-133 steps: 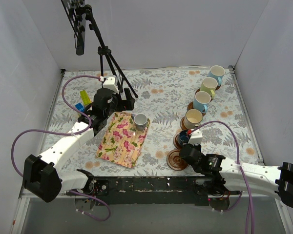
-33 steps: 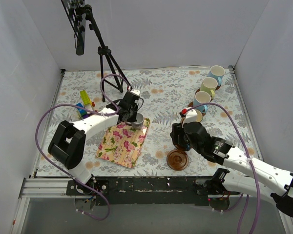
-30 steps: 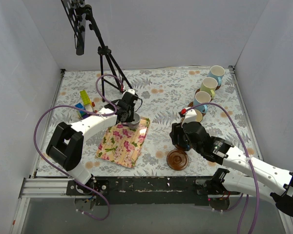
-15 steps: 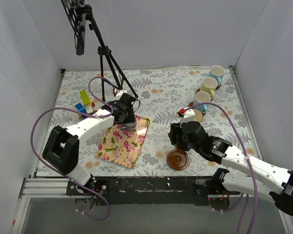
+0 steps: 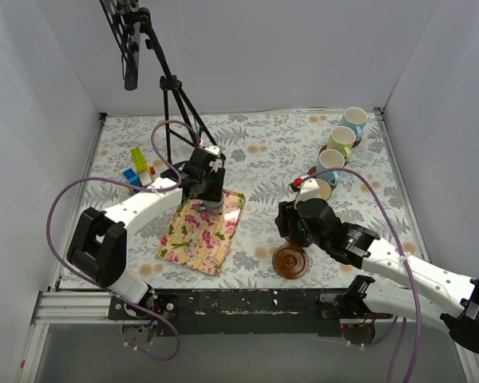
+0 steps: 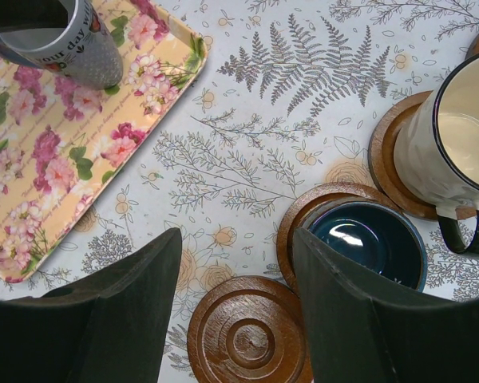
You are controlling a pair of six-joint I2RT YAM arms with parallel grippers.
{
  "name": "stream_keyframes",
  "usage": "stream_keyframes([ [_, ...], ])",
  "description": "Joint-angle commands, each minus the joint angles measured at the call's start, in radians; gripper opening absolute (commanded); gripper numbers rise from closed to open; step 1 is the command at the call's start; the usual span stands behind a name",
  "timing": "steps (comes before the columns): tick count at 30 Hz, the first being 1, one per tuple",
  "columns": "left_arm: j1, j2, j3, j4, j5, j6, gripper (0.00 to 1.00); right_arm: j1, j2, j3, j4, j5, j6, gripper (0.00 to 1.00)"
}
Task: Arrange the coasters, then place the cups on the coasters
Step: Pick up the cup from the tray.
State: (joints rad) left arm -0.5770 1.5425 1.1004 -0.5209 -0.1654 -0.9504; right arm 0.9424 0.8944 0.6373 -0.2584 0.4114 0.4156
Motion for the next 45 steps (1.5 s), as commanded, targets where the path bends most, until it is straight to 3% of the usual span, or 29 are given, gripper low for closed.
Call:
stream_keyframes([
  [1,0.008,0.008,0.003,0.045,0.044,0.094,0.55,-0.005,-0.009,-0.013,0.048,-0.005,0.005,0.65],
  [11,0.017,0.045,0.022,0.14,0.05,0.197,0.54,-0.005,-0.012,-0.022,0.045,-0.01,0.015,0.65],
  [21,0.02,0.056,0.021,0.128,0.006,0.188,0.13,-0.005,-0.009,-0.004,0.033,-0.003,0.006,0.65],
  [24,0.02,0.039,0.029,0.084,-0.038,0.156,0.06,-0.005,0.003,0.018,0.03,0.001,-0.008,0.65],
  [26,0.02,0.041,0.056,0.023,-0.077,0.095,0.0,-0.005,0.021,0.039,0.027,0.013,-0.017,0.64],
  [30,0.019,0.05,0.11,-0.097,-0.091,-0.04,0.0,-0.001,0.099,0.088,0.07,-0.028,-0.043,0.66],
  [34,0.016,0.053,0.151,-0.215,-0.134,-0.227,0.0,0.059,0.204,0.174,0.088,0.044,-0.034,0.66],
  [45,-0.044,-0.038,0.159,-0.306,-0.177,-0.629,0.0,0.223,0.412,0.306,0.238,0.093,-0.046,0.65],
])
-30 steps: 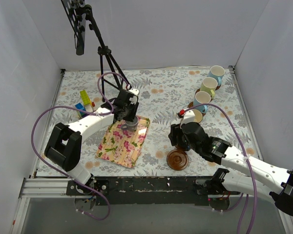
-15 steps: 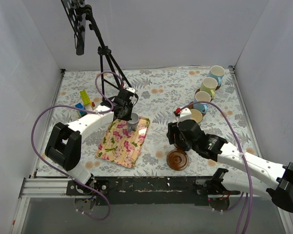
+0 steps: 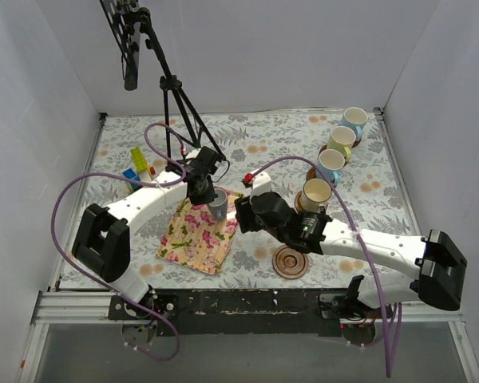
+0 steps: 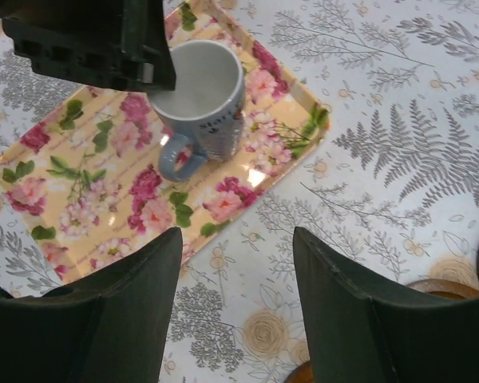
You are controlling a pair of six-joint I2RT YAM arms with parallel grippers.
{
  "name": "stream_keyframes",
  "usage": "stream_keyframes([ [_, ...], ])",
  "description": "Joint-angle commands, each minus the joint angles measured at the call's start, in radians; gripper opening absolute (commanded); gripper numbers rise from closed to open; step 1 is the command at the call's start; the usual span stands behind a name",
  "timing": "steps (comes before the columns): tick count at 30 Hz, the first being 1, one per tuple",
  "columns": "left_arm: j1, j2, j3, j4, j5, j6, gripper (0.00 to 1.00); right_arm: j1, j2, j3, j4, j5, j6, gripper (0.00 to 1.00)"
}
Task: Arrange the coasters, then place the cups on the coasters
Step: Pick up the cup from the tray.
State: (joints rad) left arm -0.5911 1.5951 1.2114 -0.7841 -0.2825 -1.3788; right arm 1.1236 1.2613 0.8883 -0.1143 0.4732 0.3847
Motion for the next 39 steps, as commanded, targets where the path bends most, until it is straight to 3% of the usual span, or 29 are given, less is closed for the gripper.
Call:
stream_keyframes([
  [1,-0.048,-0.092,0.05,-0.052,-0.075,-0.23,0.0,0.05,0.062,0.057,0.103,0.028,-0.015,0.64],
  [10,-0.099,-0.063,0.089,-0.107,-0.099,-0.361,0.0,0.091,0.158,0.058,0.166,0.036,-0.04,0.61],
  [23,-0.141,-0.064,0.111,-0.129,-0.084,-0.397,0.0,0.091,0.271,0.075,0.176,0.162,-0.073,0.53],
  [32,-0.15,-0.099,0.082,-0.104,-0.041,-0.425,0.0,0.091,0.308,0.055,0.274,0.205,-0.104,0.47],
  [36,-0.148,-0.113,0.073,-0.092,-0.023,-0.43,0.0,0.091,0.335,0.063,0.278,0.212,-0.107,0.39],
  [39,-0.148,-0.121,0.066,-0.086,-0.014,-0.43,0.0,0.091,0.343,0.07,0.262,0.228,-0.107,0.19],
])
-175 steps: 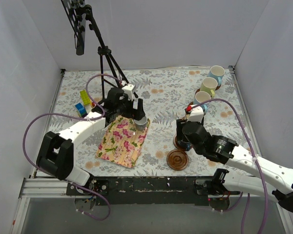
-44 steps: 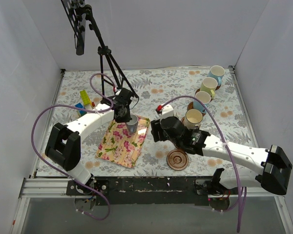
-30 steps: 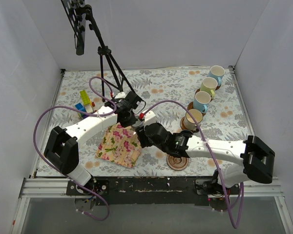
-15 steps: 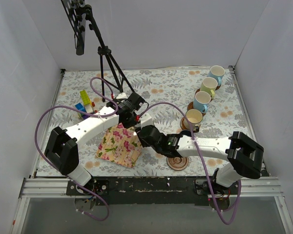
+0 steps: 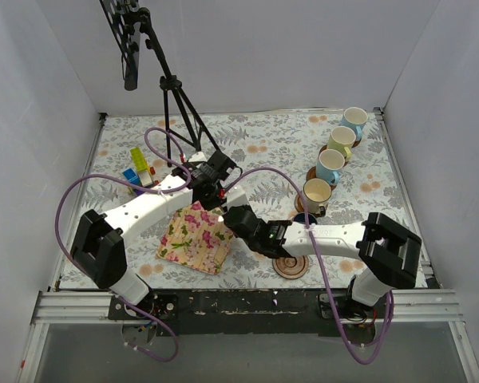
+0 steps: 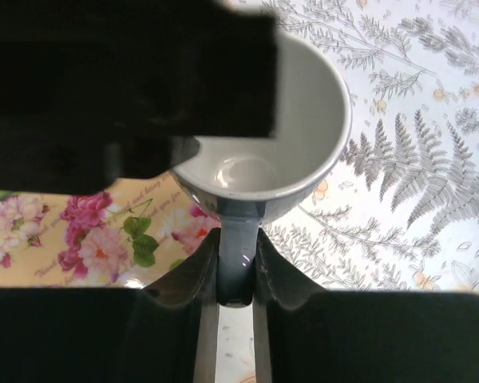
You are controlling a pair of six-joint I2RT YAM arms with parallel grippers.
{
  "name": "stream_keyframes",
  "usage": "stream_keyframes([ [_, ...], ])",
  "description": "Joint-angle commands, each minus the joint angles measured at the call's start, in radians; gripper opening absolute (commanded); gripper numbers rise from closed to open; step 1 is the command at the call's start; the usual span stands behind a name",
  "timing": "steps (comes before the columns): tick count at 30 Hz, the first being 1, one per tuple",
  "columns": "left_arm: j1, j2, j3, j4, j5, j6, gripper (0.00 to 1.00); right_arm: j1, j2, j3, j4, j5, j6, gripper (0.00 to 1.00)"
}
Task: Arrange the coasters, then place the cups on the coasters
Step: Pick up the cup from the tray, then place the cup on the coaster.
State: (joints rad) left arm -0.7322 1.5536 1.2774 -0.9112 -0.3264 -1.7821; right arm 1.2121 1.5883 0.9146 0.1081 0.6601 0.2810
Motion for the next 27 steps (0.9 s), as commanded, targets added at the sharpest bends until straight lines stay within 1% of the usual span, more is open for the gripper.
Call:
stream_keyframes([
  [1,-0.009,-0.084,-0.004,0.046,0.033,-0.027,0.0,0.004,0.016,0.043,0.039,0.045,0.0,0.11],
  [2,-0.007,-0.089,-0.006,0.051,0.036,-0.025,0.0,0.003,0.015,0.04,0.038,0.049,0.001,0.05],
  [3,-0.009,-0.089,-0.009,0.054,0.038,-0.017,0.0,0.003,0.015,0.041,0.036,0.052,0.003,0.01],
  [9,-0.009,-0.104,-0.023,0.066,0.046,0.021,0.0,0.001,0.013,0.032,0.033,0.061,0.007,0.01],
  [10,-0.009,-0.113,-0.027,0.083,0.055,0.048,0.04,0.001,0.009,0.024,0.042,0.062,0.007,0.01],
  [12,-0.007,-0.136,-0.044,0.116,0.059,0.076,0.15,0.003,-0.01,0.001,0.062,0.065,0.004,0.01],
  [14,-0.009,-0.164,-0.061,0.149,0.07,0.09,0.4,0.003,-0.036,-0.025,0.09,0.064,0.0,0.01],
  [17,-0.007,-0.196,-0.075,0.173,0.073,0.095,0.52,0.001,-0.073,-0.063,0.133,0.067,-0.008,0.01],
  [20,-0.009,-0.202,-0.066,0.164,0.063,0.102,0.57,0.003,-0.09,-0.072,0.131,0.078,-0.012,0.01],
  [22,-0.007,-0.204,-0.064,0.158,0.05,0.105,0.62,0.003,-0.099,-0.077,0.128,0.081,-0.013,0.01],
  [24,0.005,-0.205,-0.064,0.147,0.04,0.102,0.62,0.003,-0.108,-0.085,0.127,0.079,-0.013,0.01],
  [27,0.043,-0.199,-0.052,0.133,0.056,0.119,0.66,0.004,-0.123,-0.095,0.116,0.085,-0.008,0.01],
])
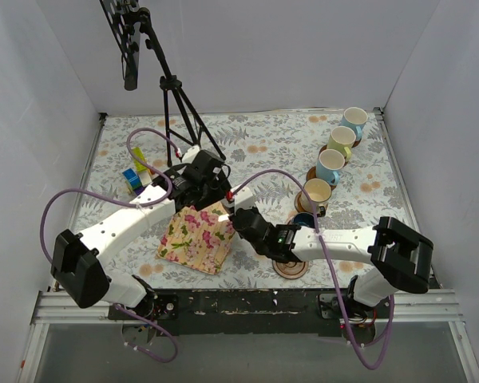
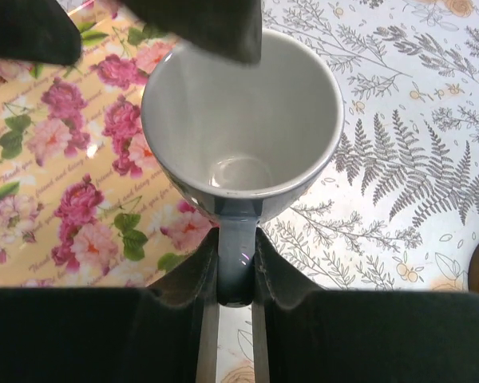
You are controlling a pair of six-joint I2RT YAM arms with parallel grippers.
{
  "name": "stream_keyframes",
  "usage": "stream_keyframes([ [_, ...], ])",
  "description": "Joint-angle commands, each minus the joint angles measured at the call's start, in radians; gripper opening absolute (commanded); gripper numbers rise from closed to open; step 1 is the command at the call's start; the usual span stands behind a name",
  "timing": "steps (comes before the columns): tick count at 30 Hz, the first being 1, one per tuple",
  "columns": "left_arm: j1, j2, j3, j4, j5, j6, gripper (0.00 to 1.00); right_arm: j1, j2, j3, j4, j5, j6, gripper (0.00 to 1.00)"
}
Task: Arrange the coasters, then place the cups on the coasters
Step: Place the cup on the coaster.
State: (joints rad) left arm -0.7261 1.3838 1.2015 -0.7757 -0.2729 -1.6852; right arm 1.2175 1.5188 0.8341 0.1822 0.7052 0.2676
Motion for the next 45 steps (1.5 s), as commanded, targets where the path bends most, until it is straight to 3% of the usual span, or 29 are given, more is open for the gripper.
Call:
stream_keyframes([
  [1,0.042,-0.037,0.021,0.01,0.008,0.031,0.69,-0.003,-0.061,-0.021,0.042,0.04,0.008,0.01],
  [4,0.066,-0.063,0.01,0.036,0.014,0.048,0.78,-0.003,-0.091,-0.038,0.04,0.053,0.012,0.01],
  [9,0.142,-0.081,0.003,0.071,0.029,0.126,0.84,-0.003,-0.179,-0.079,0.02,0.057,0.018,0.01],
  [14,0.16,-0.124,-0.043,0.208,-0.002,0.313,0.98,-0.003,-0.416,-0.251,0.022,-0.007,0.047,0.01],
  [24,0.221,-0.155,-0.157,0.378,-0.003,0.489,0.98,0.016,-0.804,-0.409,-0.168,-0.03,0.074,0.01],
  [32,0.329,-0.141,-0.197,0.461,0.075,0.547,0.98,0.131,-0.927,-0.486,-0.351,0.06,0.225,0.01],
  [39,0.438,-0.121,-0.237,0.513,0.149,0.55,0.98,0.255,-0.879,-0.481,-0.418,0.155,0.306,0.01],
  [45,0.487,-0.115,-0.272,0.547,0.193,0.548,0.98,0.339,-0.936,-0.515,-0.53,0.22,0.442,0.01],
])
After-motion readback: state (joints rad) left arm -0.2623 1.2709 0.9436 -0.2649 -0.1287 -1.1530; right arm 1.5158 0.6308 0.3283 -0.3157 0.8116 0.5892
